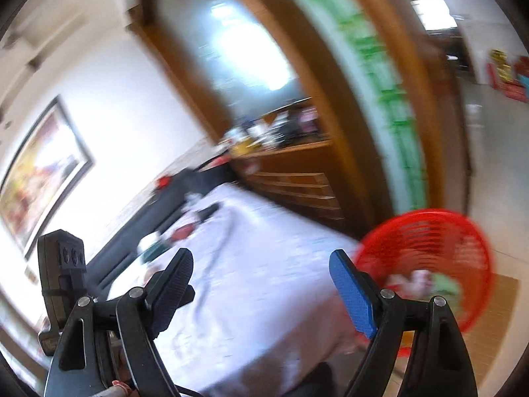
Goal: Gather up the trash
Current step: 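Move both tools back over the table toward the orange box, then grasp the red-and-white snack bag with the right tool while the left tool grasps the orange box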
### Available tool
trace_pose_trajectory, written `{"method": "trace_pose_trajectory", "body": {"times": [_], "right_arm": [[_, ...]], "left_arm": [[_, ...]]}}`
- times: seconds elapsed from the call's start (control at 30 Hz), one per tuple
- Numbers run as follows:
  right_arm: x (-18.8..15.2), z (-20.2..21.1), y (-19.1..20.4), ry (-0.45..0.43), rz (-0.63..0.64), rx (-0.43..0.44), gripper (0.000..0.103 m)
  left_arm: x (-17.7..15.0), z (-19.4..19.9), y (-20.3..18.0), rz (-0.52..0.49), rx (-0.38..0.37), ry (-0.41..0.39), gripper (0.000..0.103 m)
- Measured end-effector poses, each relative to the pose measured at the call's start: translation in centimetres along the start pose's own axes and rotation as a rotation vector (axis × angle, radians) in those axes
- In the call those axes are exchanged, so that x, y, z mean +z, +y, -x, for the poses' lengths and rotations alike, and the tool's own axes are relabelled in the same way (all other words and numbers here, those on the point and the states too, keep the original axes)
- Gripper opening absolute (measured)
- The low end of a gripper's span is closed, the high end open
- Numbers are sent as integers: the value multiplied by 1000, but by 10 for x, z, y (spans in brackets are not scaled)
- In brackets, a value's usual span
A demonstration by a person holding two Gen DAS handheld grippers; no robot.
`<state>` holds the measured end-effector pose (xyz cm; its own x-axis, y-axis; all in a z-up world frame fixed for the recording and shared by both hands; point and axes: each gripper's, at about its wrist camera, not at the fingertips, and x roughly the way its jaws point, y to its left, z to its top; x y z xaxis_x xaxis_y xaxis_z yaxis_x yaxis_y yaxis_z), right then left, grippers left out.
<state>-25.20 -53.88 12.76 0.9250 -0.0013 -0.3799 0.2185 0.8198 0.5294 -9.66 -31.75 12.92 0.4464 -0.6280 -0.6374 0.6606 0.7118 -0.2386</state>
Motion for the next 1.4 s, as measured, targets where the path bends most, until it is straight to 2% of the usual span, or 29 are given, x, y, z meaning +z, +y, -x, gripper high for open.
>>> {"method": "trace_pose_trajectory", "body": {"times": [0.13, 0.27, 0.43, 0.6, 0.77, 0.97, 1.23, 1.4], "right_arm": [[-18, -36, 54, 79, 86, 113, 88], [-32, -73, 98, 148, 138, 197, 88], [-46, -124, 148, 238, 172, 285, 88], [-57, -169, 191, 328, 186, 359, 88], [-63, -219, 229, 402, 218, 396, 88], [-67, -282, 259, 476, 217, 422, 88], [-81, -375, 282, 588, 164, 405, 87], [-100, -440, 293, 681, 115, 392, 77]], "left_arm": [[-11, 48, 62, 75, 172, -72, 81], [-22, 87, 122, 185, 297, -103, 81], [-31, 123, 184, 314, 397, -148, 81], [-38, 143, 236, 441, 462, -161, 81], [-36, 141, 282, 528, 490, -137, 81], [-28, 117, 331, 605, 498, -91, 81], [-21, 80, 386, 701, 503, -36, 81], [-19, 54, 413, 755, 482, 3, 81]]}}
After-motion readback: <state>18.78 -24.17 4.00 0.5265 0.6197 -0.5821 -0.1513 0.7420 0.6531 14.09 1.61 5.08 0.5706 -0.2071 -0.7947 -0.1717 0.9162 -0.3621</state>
